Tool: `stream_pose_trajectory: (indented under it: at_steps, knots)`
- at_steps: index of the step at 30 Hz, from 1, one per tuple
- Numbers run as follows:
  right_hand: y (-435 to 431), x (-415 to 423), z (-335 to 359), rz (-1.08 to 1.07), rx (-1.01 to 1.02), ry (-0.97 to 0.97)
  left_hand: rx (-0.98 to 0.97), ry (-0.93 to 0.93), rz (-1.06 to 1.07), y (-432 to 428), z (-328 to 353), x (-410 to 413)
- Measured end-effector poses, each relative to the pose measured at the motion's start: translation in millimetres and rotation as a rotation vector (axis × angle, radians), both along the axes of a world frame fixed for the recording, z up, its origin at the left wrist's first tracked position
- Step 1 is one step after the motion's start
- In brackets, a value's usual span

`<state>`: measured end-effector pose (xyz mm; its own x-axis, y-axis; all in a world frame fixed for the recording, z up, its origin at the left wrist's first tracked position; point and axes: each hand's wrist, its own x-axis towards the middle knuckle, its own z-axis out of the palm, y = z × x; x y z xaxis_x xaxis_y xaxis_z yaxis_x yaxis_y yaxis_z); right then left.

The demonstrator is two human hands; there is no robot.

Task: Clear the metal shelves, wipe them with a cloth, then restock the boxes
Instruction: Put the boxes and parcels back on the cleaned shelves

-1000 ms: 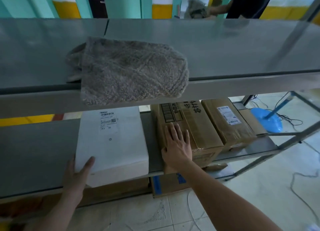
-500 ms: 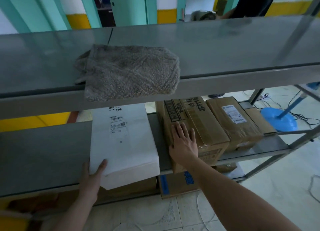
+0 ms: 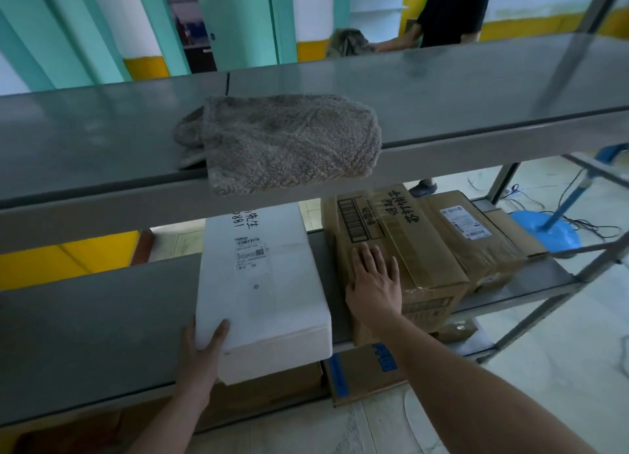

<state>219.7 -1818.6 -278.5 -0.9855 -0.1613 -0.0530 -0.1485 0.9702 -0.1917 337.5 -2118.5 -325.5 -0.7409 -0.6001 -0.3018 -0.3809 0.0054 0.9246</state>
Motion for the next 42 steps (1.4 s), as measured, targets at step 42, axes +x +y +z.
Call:
stream_pose_trajectory:
  at_steps: [42]
  knots:
    - [30.8,187.0,89.9,-0.221,-0.577,0.054,-0.300,0.255,-0.690,157.7,122.7,37.3]
